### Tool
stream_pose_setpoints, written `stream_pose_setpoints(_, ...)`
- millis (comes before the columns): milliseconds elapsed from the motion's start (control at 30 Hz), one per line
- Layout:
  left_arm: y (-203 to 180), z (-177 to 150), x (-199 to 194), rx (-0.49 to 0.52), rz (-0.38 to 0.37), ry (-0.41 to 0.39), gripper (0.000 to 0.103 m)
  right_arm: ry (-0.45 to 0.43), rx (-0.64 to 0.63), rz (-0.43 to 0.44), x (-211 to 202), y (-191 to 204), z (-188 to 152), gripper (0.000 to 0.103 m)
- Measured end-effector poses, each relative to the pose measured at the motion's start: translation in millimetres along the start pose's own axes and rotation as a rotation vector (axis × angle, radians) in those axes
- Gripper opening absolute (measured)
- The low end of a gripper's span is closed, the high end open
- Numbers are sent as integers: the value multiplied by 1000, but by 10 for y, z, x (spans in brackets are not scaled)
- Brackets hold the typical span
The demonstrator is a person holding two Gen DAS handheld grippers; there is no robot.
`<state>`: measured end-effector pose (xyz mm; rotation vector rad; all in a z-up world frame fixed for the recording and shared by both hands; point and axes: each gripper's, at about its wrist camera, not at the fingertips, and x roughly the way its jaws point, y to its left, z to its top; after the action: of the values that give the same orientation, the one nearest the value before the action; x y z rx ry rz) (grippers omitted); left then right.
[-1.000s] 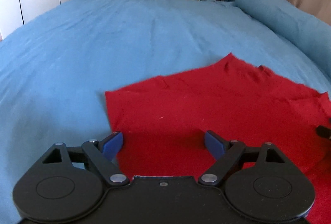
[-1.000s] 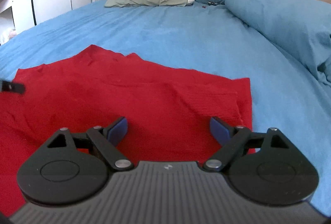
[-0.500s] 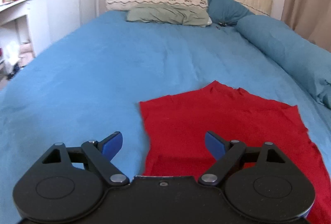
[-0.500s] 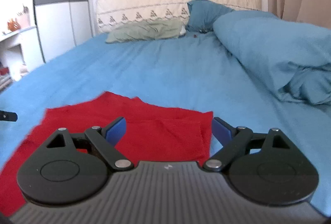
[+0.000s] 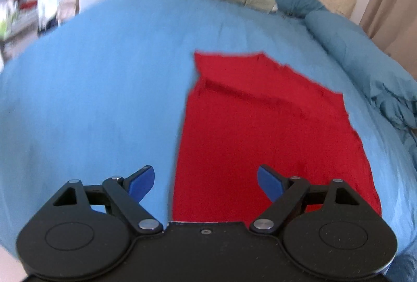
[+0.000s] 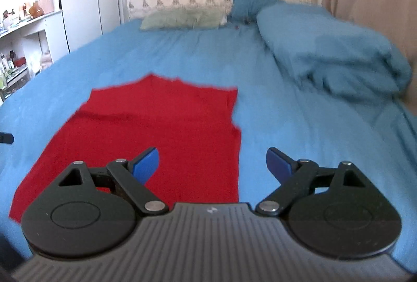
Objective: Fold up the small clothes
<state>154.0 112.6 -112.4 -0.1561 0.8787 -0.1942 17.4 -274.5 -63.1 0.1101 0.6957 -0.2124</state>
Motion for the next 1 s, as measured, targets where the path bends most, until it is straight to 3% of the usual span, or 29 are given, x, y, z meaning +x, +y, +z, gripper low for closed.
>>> stream_pose_setpoints(100, 80, -287, 73, -20, 10, 65, 81, 51, 100, 36, -82, -87, -316, 103)
stream_pose_setpoints(267, 110, -587, 256, -30, 21, 163, 72, 204, 167, 6, 43, -145, -740, 101)
stream_pose_setpoints(367, 47, -686, 266, -4, 27, 155, 67, 286, 226, 0, 115, -170, -963, 98)
stream_pose_setpoints(567, 23, -760, 271, 8, 18, 129, 60, 371, 221, -31, 210, -115, -1204, 84)
stream_pose_setpoints(600, 11, -771, 271, 13, 18, 126, 57, 392, 228, -29, 231, -111, -1234, 79)
stream_pose_setpoints(733, -34, -804, 302, 35, 21, 117, 50, 400, 243, -16, 238, -94, -1272, 74)
stream_pose_setpoints(900, -27, -816, 305, 31, 15, 118, 47, 393, 254, 12, 213, -86, -1275, 56)
stream_pose_setpoints(1000, -27, -826, 316, 20, 6, 136, 40, 397, 253, 18, 209, -71, -1286, 54)
